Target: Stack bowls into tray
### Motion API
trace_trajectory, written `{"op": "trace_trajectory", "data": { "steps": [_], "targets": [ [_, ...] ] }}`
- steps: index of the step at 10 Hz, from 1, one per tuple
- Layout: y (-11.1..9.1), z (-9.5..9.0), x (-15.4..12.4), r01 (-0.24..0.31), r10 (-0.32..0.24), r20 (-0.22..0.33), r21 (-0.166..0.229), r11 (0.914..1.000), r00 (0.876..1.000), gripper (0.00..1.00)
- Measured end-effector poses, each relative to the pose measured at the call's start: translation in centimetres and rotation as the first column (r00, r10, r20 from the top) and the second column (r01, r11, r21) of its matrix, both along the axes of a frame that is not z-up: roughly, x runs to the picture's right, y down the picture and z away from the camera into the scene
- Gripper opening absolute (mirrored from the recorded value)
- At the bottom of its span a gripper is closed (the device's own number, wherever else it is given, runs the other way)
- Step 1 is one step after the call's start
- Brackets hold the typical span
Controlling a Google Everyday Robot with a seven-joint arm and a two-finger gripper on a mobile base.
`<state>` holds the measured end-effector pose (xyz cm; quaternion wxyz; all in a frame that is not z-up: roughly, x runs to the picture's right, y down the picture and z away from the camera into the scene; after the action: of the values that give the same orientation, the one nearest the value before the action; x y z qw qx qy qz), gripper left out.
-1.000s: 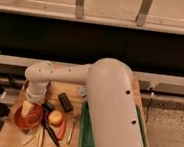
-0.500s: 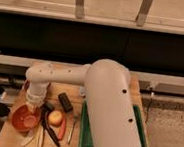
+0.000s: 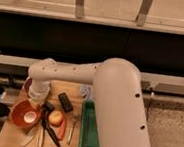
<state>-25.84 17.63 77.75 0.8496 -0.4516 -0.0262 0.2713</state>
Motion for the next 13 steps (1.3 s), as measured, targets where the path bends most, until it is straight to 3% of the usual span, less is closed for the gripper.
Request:
{"op": "trace_trajectory", "data": {
  "steps": [3,7,9,13],
  "targets": [
    [-4.8,-0.7,3.5,-0.017,0.021,-0.054,0.081,0.9966,0.998,0.0],
    [-11.1,1.7,6.7,-0.07,0.079,-0.063,0.144,0.9871,0.995,0.0],
    [-13.8,3.0,6.2,-0.099,0.105,-0.035,0.159,0.9823,0.994,0.0],
    [-18.1,5.7,1.8,-0.12,0.115,0.044,0.166,0.9788,0.992,0.0]
  ]
}}
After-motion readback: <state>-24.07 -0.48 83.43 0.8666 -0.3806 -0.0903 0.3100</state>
